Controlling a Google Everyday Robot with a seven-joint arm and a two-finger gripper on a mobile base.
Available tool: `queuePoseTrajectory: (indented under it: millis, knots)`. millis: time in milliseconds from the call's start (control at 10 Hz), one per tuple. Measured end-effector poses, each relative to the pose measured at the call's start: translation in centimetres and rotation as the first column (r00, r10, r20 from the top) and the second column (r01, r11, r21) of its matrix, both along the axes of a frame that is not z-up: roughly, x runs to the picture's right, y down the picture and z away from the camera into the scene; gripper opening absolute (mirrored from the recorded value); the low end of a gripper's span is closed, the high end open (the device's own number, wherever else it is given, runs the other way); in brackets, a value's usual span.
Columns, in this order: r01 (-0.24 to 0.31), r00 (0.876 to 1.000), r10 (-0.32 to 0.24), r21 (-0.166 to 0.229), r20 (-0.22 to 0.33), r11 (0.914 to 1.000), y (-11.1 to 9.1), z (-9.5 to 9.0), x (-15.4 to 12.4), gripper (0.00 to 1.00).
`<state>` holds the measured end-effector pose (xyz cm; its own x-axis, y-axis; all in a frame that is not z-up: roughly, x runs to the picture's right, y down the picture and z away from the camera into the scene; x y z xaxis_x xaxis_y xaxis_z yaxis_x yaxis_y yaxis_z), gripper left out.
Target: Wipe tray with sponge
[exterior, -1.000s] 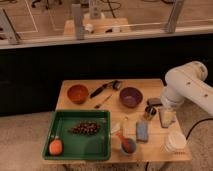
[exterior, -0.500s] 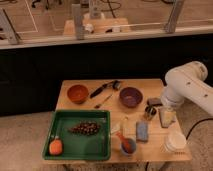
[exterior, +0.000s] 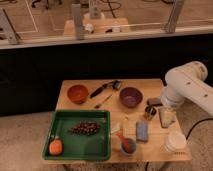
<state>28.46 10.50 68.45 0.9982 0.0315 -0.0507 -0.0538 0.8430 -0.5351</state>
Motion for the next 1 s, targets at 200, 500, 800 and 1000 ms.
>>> queuePoseTrajectory:
  millis: [200,500,800,1000]
  knots:
    - [0.0,1.0,0.0,0.0,0.0,1.0,0.0,0.0,0.0,0.8]
    - [0.004,1.0,-0.004,0.002,0.002,1.0,0.0,0.1,0.0,0.8]
    - [0.186,0.963,-0.198,0.078,0.181,0.9794,0.9,1.7,-1.0,0.8]
    - [0.324,0.866,-0.355,0.146,0.352,0.9349,2.0,2.8,-1.6,0.8]
